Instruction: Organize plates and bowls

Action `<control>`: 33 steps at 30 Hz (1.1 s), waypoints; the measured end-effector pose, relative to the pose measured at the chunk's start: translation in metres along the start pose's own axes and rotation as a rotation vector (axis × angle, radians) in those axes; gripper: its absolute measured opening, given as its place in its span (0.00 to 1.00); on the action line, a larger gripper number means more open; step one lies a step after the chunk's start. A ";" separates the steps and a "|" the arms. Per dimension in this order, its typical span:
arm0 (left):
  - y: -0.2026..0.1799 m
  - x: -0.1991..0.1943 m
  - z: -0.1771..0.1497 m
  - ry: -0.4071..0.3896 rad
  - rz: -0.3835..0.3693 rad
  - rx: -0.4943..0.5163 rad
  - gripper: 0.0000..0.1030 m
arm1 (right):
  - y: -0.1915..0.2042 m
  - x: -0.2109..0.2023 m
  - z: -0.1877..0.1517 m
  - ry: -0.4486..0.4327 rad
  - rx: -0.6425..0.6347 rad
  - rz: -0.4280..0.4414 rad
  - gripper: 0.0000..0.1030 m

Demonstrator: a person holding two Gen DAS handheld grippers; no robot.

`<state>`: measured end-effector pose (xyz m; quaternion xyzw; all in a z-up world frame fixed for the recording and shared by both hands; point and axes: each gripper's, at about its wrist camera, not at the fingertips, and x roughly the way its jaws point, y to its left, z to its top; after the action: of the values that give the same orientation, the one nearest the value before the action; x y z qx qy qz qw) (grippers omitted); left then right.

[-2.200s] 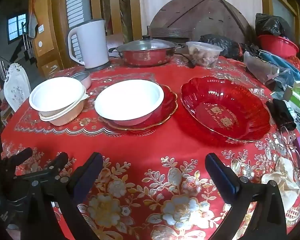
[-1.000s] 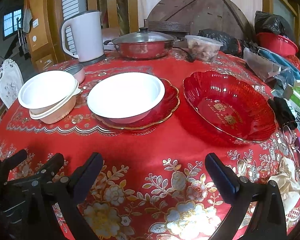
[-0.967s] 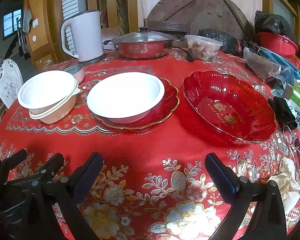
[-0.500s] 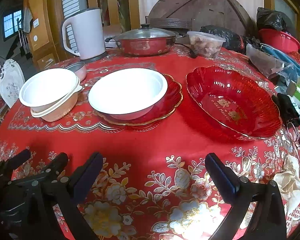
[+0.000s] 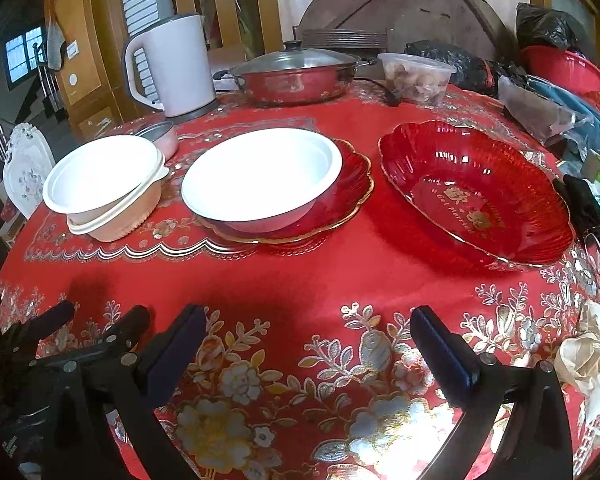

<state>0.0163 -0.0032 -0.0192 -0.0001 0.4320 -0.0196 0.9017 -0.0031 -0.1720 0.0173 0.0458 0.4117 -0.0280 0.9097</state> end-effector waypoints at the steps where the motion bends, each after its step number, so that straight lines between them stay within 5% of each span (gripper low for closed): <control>1: 0.000 0.001 0.000 0.006 0.002 0.001 1.00 | 0.000 0.001 0.000 0.001 0.001 0.001 1.00; 33: 0.006 0.002 -0.002 0.089 -0.025 0.007 1.00 | 0.002 -0.011 0.006 -0.015 -0.006 0.034 1.00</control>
<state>0.0164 0.0030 -0.0216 -0.0015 0.4715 -0.0320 0.8813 -0.0062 -0.1706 0.0296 0.0501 0.4042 -0.0118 0.9132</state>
